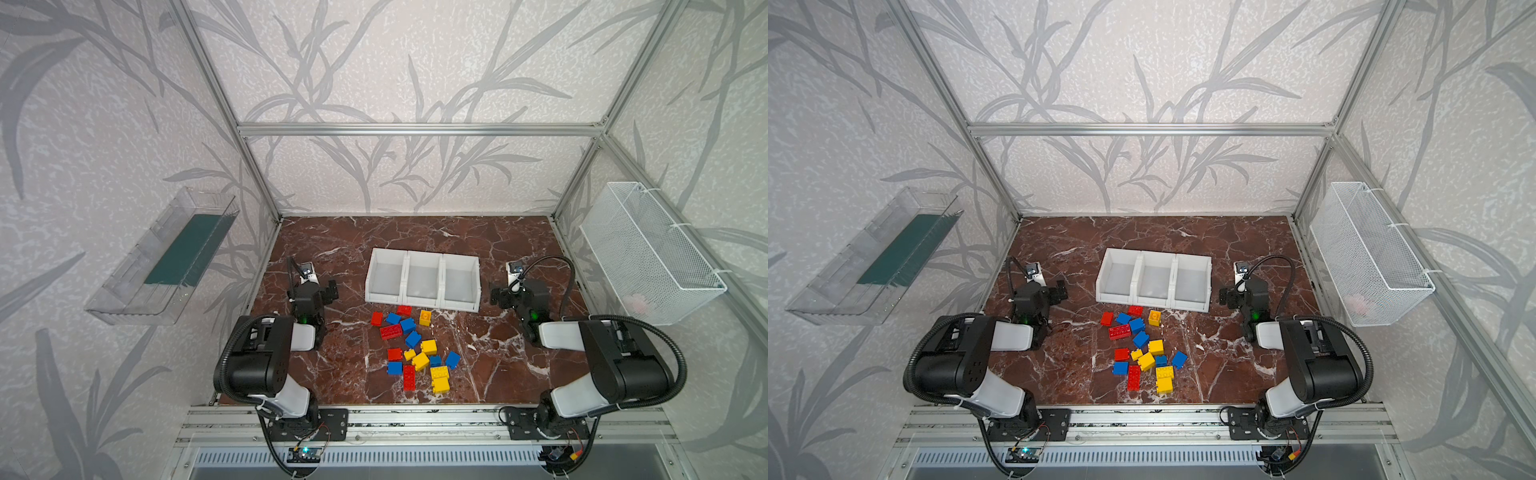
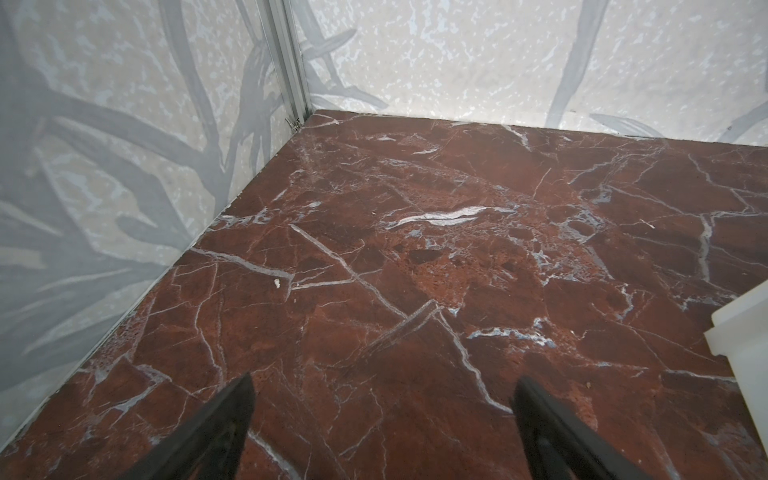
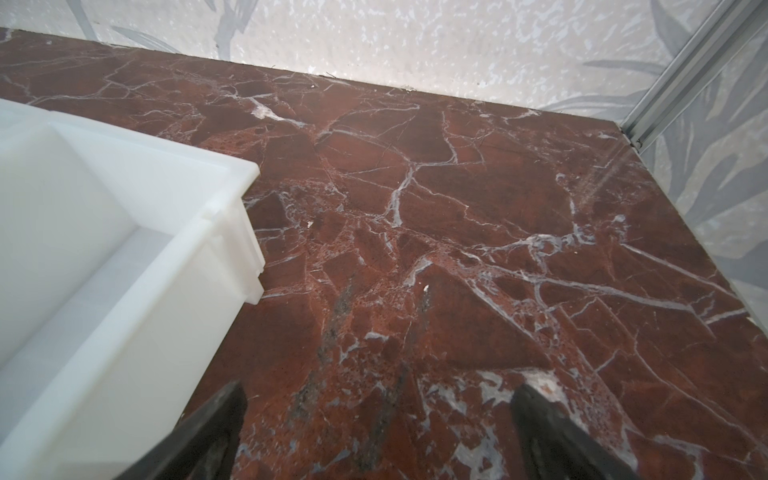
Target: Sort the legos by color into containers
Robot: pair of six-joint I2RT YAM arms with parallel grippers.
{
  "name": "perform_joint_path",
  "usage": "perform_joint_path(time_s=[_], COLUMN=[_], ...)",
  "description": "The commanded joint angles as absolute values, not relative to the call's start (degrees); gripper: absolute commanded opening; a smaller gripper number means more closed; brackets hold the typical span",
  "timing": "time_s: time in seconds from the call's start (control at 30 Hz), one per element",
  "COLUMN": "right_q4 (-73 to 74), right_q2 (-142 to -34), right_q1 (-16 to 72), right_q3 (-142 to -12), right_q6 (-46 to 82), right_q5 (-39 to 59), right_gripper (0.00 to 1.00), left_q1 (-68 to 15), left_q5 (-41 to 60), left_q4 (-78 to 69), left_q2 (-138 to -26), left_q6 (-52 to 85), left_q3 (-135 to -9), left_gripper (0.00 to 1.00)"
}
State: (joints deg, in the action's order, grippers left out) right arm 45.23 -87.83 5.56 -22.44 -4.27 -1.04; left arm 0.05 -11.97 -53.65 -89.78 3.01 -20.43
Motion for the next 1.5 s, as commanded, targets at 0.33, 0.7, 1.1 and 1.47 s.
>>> perform_joint_path(time_s=[0.33,0.7,1.1,1.47], right_q4=[27.73,-30.15,-39.78,-39.07], right_q2=[-75.85,-62.33,-68.57,-82.32], right_q1=[6.30,25.33,49.96,61.07], right_q3=[-29.09,-47.15,-42.00,-46.49], right_q6=[-3.61,12.56,34.30,43.73], right_q5=[-3.08,-9.72,-12.77,-13.18], right_gripper=[0.99,0.99,0.96,0.86], left_q1=[-2.86,-10.66,-17.97,-19.60], left_q5=[-12.15,-3.35,0.35,2.29], left_q4=[-9.89,9.19,12.05,10.94], left_q2=[-70.76,-55.19,-53.52,-55.10], left_q6=[2.81,14.62,24.39,25.92], left_q3=[-37.28,-36.14,-30.47,-29.14], left_gripper=[0.99,0.99,0.99,0.99])
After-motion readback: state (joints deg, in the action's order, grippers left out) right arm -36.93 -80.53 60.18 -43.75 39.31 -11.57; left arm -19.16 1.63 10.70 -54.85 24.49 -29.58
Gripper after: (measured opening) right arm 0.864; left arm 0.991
